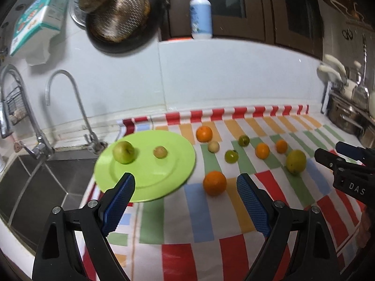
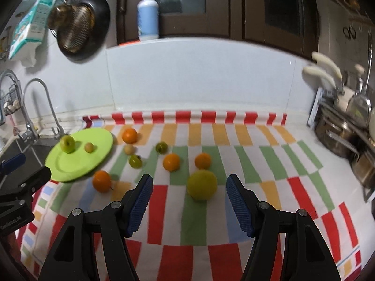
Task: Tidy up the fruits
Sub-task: 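Move both tools back toward the remaining fruits on the cloth, then grasp the large orange with the left tool while the right tool grasps the yellow-green grapefruit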
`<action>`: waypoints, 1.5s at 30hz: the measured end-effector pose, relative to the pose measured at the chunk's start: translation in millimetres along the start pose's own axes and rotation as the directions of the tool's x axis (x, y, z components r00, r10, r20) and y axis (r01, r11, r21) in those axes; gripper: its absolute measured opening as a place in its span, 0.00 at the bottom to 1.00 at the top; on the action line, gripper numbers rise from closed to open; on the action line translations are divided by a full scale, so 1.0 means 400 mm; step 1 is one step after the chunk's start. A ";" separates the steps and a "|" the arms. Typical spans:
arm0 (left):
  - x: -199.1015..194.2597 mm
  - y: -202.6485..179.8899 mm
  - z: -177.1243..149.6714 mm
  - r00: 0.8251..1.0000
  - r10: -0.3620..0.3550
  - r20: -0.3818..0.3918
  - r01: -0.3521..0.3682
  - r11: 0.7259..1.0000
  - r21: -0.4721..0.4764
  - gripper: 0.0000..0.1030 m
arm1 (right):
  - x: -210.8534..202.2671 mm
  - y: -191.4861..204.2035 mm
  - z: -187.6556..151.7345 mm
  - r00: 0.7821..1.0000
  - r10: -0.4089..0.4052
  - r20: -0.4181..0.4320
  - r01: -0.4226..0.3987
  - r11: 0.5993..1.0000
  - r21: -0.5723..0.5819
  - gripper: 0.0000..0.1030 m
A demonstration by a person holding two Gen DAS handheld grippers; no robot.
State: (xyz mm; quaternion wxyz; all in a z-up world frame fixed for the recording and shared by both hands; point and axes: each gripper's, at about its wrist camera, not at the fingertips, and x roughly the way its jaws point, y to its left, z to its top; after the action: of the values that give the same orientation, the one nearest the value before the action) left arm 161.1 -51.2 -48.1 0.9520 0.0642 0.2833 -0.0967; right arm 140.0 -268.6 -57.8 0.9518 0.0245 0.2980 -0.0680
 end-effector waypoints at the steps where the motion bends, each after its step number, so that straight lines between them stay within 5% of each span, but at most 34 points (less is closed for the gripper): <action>1: 0.014 -0.006 -0.004 1.000 0.003 -0.011 -0.003 1.000 0.007 0.86 | 0.014 -0.004 -0.004 1.000 0.006 -0.015 -0.005 1.000 0.004 0.64; 20: 0.256 -0.066 -0.033 0.967 -0.107 -0.231 0.121 0.992 0.047 0.56 | 0.234 -0.058 -0.022 0.983 0.020 -0.180 -0.012 0.999 0.043 0.63; 32: 0.309 -0.086 -0.014 0.959 -0.143 -0.243 0.159 0.986 0.049 0.39 | 0.298 -0.067 -0.018 0.976 0.040 -0.213 -0.030 0.998 0.048 0.50; 45: 0.254 -0.086 0.011 0.968 -0.157 -0.196 0.169 0.985 0.046 0.39 | 0.248 -0.044 -0.014 0.982 0.069 -0.175 -0.067 0.998 0.016 0.49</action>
State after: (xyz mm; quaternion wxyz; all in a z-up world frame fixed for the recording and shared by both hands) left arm 239.2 -100.4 -103.0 0.9067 0.0794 0.3747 -0.1768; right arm 215.1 -296.9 -119.3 0.9234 0.0455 0.3795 -0.0345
